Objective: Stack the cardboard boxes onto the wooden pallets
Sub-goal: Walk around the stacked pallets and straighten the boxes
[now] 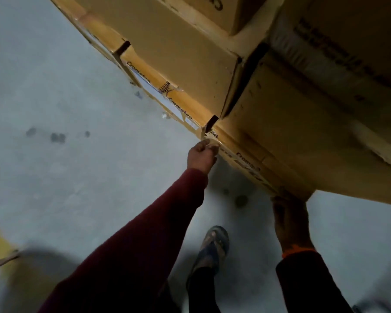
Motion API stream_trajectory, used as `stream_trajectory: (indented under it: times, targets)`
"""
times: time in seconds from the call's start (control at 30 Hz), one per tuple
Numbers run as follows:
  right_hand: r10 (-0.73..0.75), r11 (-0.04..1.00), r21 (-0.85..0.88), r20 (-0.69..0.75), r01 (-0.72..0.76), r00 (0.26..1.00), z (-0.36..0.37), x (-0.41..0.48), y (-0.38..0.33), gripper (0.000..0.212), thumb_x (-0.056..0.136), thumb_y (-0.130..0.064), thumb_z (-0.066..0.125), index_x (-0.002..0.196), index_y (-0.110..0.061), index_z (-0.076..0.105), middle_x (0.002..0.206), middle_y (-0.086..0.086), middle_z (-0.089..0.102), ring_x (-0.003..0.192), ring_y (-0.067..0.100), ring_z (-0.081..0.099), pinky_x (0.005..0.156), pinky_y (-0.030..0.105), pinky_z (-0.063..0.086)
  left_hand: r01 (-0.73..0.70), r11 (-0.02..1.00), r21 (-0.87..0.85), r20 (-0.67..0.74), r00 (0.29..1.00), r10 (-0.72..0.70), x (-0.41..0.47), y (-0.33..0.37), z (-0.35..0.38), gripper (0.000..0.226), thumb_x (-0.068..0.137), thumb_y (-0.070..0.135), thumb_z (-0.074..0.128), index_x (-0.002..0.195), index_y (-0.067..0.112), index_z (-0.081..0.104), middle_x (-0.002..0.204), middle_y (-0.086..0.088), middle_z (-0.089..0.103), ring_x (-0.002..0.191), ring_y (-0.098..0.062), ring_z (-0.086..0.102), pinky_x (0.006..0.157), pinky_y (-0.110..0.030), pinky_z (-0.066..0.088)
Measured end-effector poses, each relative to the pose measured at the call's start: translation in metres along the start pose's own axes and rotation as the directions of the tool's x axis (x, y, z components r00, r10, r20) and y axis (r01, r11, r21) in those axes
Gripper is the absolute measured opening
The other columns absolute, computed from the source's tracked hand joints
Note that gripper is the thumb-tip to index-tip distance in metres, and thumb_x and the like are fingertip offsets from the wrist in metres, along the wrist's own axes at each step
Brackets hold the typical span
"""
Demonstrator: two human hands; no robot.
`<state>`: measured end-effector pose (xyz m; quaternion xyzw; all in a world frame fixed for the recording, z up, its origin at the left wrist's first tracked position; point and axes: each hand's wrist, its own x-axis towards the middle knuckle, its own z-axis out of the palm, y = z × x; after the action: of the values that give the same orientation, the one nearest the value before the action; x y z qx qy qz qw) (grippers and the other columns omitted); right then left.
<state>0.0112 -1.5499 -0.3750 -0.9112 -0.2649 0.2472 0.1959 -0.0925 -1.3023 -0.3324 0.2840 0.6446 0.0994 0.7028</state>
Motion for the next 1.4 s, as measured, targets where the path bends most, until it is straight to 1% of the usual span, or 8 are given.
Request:
stream_trajectory:
  times: [0.17,0.47,0.6,0.73,0.93,1.03,1.17,1.4]
  targets:
    - [-0.088,0.992,-0.091,-0.012,0.086,0.996,0.001,-0.006,-0.003,0.016,0.088,0.001,0.073,0.103,-0.002,0.076,0.116,0.021,0.071,0.114,0.043,0.064,0.102,0.042,0.044,0.007,1.000,-0.008,0.002,1.000,-0.007,0.007,0.008,0.008,0.021,0.092,-0.002,0.062,0.083,0.014,0.073,0.109,-0.015,0.074,0.108,-0.029,0.069,0.100,-0.043,0.056]
    - [-0.048,0.996,-0.078,-0.083,0.042,0.995,0.012,0.001,-0.012,0.005,0.090,0.002,0.070,0.094,0.002,0.071,0.103,0.023,0.069,0.104,0.044,0.065,0.092,0.040,0.044,-0.025,0.987,0.157,0.132,0.991,0.004,0.007,0.012,-0.001,0.033,0.100,0.005,0.052,0.082,0.027,0.069,0.095,0.001,0.073,0.096,-0.015,0.068,0.102,-0.038,0.053]
    - [-0.026,0.993,-0.122,-0.122,0.011,0.992,0.019,0.004,-0.018,0.006,0.090,0.000,0.069,0.094,0.005,0.069,0.097,0.027,0.069,0.096,0.048,0.066,0.090,0.052,0.049,-0.033,0.967,0.253,0.296,0.954,-0.045,0.008,0.023,-0.018,0.027,0.097,0.003,0.058,0.114,0.020,0.070,0.103,0.011,0.065,0.110,-0.018,0.060,0.110,-0.041,0.046]
    - [0.157,0.974,-0.141,-0.128,-0.174,0.979,0.027,-0.001,-0.035,0.015,0.094,-0.003,0.066,0.104,0.007,0.070,0.112,0.033,0.068,0.107,0.052,0.063,0.099,0.060,0.047,-0.130,0.872,0.473,0.460,0.880,-0.118,0.015,0.040,-0.053,0.051,0.100,0.009,0.058,0.149,0.016,0.047,0.143,-0.007,0.056,0.132,-0.027,0.052,0.117,-0.045,0.038]
    - [0.285,0.941,0.093,0.306,-0.326,0.908,0.089,-0.016,-0.174,0.035,0.092,0.005,0.067,0.127,0.002,0.065,0.131,0.026,0.061,0.121,0.039,0.061,0.105,0.047,0.050,-0.165,0.835,0.526,0.387,0.920,-0.063,0.046,0.089,-0.146,0.047,0.097,0.015,0.063,0.143,0.021,0.055,0.142,-0.008,0.059,0.129,-0.028,0.056,0.113,-0.043,0.045]
    - [0.353,0.762,0.394,0.412,-0.514,0.840,0.117,-0.001,-0.288,0.020,0.093,-0.010,0.070,0.113,-0.011,0.069,0.120,0.014,0.068,0.112,0.028,0.064,0.104,0.048,0.051,-0.184,0.827,0.531,0.293,0.956,0.025,0.064,0.134,-0.207,0.035,0.093,0.019,0.067,0.128,0.026,0.065,0.132,-0.008,0.067,0.122,-0.030,0.063,0.108,-0.040,0.049]
    - [0.238,0.659,0.579,0.446,-0.480,0.863,0.150,0.042,-0.408,0.031,0.091,-0.020,0.071,0.121,-0.009,0.070,0.120,0.010,0.072,0.111,0.025,0.067,0.101,0.044,0.055,-0.210,0.868,0.451,0.151,0.976,0.158,0.094,0.211,-0.264,0.013,0.094,0.015,0.065,0.103,0.022,0.073,0.102,-0.004,0.074,0.083,-0.018,0.068,0.077,-0.025,0.048]
    - [0.307,0.181,0.781,0.532,-0.598,0.789,0.180,0.138,-0.479,0.037,0.105,-0.036,0.053,0.128,-0.009,0.062,0.116,0.004,0.068,0.109,0.019,0.066,0.092,0.034,0.054,-0.135,0.973,0.187,0.016,0.991,0.134,0.179,0.287,-0.247,0.020,0.097,0.031,0.066,0.086,0.014,0.066,0.087,-0.002,0.072,0.078,-0.016,0.068,0.076,-0.032,0.056]
